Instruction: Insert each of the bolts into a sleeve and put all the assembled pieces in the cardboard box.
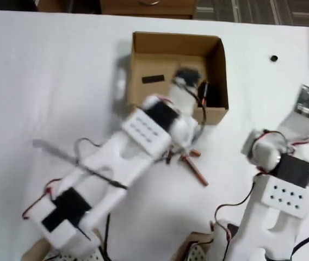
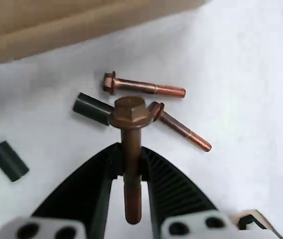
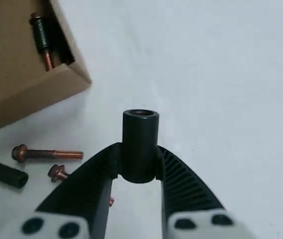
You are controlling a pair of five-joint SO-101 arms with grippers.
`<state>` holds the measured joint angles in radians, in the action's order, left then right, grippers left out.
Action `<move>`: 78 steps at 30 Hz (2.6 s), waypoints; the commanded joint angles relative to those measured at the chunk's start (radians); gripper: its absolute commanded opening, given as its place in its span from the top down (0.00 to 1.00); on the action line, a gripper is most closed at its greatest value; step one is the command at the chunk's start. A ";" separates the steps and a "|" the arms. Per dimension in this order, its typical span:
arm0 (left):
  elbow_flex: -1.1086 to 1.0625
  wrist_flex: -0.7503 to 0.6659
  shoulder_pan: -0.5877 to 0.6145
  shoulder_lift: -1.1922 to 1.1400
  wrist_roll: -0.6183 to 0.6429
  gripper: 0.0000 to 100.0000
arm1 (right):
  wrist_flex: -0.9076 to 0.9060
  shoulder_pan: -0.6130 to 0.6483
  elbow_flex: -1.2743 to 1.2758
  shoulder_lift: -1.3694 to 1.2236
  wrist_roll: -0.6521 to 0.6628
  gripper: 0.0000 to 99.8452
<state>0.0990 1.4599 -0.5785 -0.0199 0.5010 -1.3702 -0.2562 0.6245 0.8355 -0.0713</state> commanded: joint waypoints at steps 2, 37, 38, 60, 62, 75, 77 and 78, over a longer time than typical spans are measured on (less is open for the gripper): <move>0.140 0.103 0.153 0.163 -0.066 0.98 | -0.002 0.183 -0.054 0.101 0.006 0.98; -0.624 -0.187 0.396 1.069 -0.106 0.98 | 0.570 1.010 0.462 0.251 -0.002 0.98; -0.631 -0.193 0.394 1.069 -0.104 0.98 | 0.585 1.010 0.477 0.263 -0.002 0.98; -0.633 -0.344 0.262 0.951 0.048 0.98 | 0.585 1.012 0.910 0.941 0.000 0.98; -0.633 -0.361 0.261 0.930 0.072 0.98 | 0.584 1.033 0.922 0.961 -0.002 0.98; -0.647 -0.364 0.262 0.878 0.091 0.98 | 0.644 1.040 0.924 0.963 0.002 0.98; -0.668 -0.368 0.261 0.878 0.091 0.98 | 0.647 1.007 0.924 0.963 0.000 0.98; -0.674 -0.370 0.261 0.878 0.091 0.98 | 0.647 1.003 0.922 0.963 0.000 0.98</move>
<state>-0.5731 1.1178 -0.3069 0.8562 0.5884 -0.7488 0.7748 1.5574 1.7776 -0.0713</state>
